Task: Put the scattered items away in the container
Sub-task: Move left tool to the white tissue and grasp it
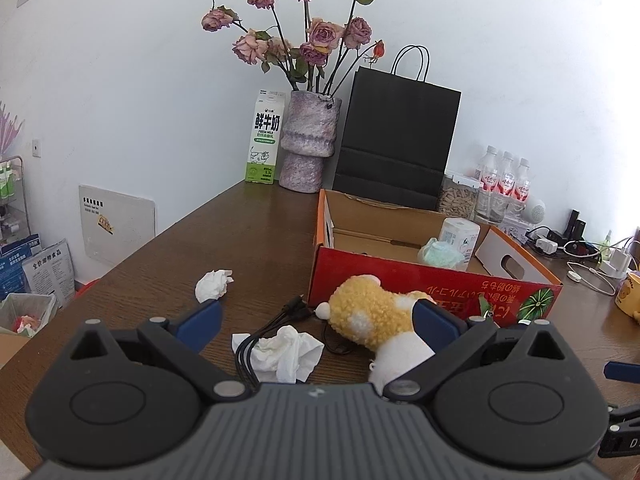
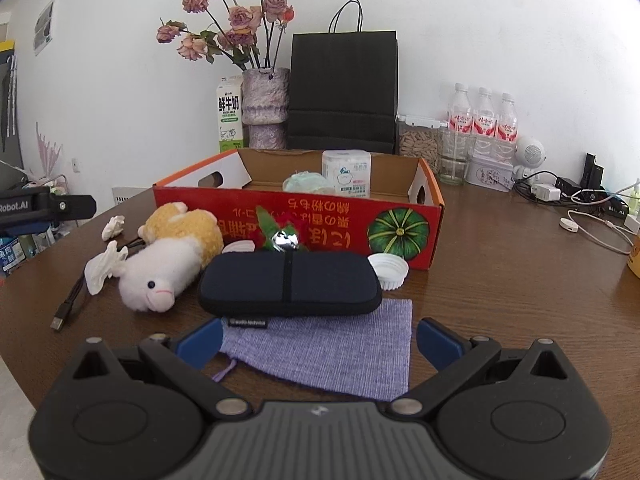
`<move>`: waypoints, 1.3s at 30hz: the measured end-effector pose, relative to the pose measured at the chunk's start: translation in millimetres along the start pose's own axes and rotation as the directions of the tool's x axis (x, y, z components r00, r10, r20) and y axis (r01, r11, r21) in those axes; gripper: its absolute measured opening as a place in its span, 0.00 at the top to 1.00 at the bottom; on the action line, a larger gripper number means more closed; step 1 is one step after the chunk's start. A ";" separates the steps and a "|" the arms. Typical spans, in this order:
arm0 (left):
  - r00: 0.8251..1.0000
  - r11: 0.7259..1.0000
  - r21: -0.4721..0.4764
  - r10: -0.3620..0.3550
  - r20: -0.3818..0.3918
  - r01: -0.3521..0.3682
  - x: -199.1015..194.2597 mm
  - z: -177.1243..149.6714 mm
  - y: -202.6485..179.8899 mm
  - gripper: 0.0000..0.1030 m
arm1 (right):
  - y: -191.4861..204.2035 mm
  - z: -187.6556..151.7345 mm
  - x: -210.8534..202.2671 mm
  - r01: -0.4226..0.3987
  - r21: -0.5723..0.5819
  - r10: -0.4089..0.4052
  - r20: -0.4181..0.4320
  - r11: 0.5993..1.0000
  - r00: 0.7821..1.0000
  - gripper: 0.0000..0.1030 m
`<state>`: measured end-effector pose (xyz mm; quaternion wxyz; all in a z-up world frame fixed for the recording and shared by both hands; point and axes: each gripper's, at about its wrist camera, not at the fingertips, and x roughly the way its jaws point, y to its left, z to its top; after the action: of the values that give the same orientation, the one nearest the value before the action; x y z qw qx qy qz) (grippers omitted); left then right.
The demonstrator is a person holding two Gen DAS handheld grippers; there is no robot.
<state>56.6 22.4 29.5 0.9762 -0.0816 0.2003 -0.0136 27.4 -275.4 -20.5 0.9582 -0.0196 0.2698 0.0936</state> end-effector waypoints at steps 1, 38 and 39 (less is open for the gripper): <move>1.000 1.000 -0.004 -0.002 -0.003 0.002 -0.6 -1.2 0.7 0.00 | 0.9 -2.1 0.5 -0.002 -0.002 0.002 -0.007 1.000 1.000 0.00; 0.990 0.992 0.122 0.041 -0.133 -0.025 43.4 -16.0 21.7 0.26 | 15.2 -2.8 37.2 -0.003 -0.011 0.002 -0.077 1.000 0.997 0.00; 0.990 0.990 0.137 0.037 -0.137 -0.018 46.3 -15.5 18.5 0.33 | 14.2 -2.8 37.5 -0.001 -0.008 0.000 -0.077 1.000 0.997 0.00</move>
<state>93.0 35.5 -5.5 0.9633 -0.0111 0.2675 -0.0193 54.7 -255.4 -42.2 0.9470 -0.0271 0.3060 0.0942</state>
